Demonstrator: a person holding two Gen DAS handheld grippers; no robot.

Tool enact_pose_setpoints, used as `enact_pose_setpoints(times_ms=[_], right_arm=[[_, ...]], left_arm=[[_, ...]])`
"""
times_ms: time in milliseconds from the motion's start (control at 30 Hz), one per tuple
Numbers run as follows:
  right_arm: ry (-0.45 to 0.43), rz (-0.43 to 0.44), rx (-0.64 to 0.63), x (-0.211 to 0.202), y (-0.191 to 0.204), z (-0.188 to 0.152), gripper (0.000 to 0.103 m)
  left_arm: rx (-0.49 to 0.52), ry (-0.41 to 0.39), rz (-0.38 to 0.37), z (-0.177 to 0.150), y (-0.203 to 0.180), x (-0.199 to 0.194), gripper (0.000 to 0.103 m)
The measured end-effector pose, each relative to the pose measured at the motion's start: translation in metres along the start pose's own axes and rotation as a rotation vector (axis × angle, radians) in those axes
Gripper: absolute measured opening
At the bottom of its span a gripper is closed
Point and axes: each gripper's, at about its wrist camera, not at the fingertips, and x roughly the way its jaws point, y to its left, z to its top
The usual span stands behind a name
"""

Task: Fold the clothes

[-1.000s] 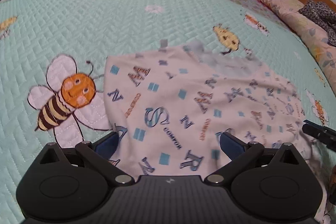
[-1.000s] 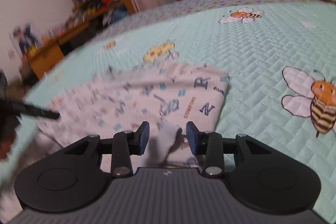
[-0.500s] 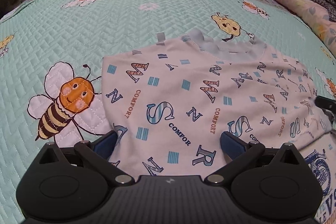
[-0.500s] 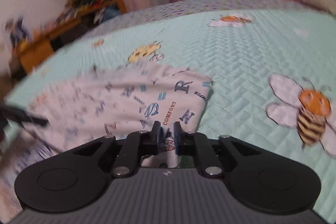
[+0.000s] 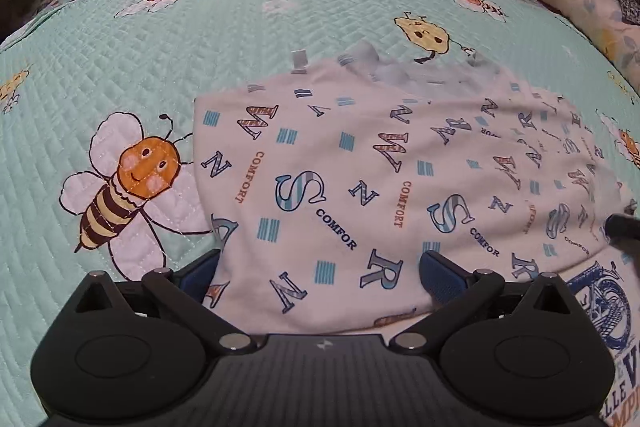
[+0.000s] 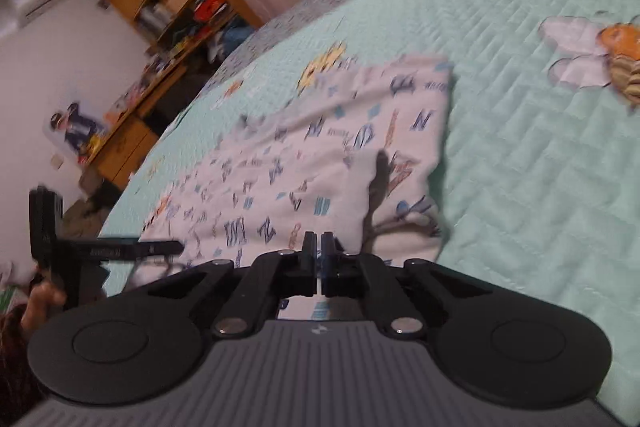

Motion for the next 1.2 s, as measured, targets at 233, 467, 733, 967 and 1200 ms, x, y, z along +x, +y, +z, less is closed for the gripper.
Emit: enact_pose_setpoints(times_ms=[233, 467, 733, 967, 1200], right_arm=[[0.023, 0.179, 0.004, 0.023, 0.033, 0.012, 0.028], [0.139, 0.072, 0.013, 0.033, 0.027, 0.012, 0.011], [0.105, 0.063, 0.096, 0.068, 0.009, 0.024, 0.013], [0.027, -0.032, -0.006, 0.008, 0.029, 0.004, 0.033], [0.053, -0.043, -0.023, -0.035, 0.055, -0.063, 0.038]], left_arm=[[-0.038, -0.003, -0.095, -0.005, -0.009, 0.001, 0.102], [-0.04, -0.033, -0.098, -0.009, 0.012, -0.014, 0.1], [-0.237, -0.076, -0.365, -0.003, 0.038, -0.024, 0.102], [-0.046, -0.038, -0.247, -0.014, -0.006, -0.039, 0.099], [0.093, 0.068, -0.074, -0.087, -0.051, -0.075, 0.099]])
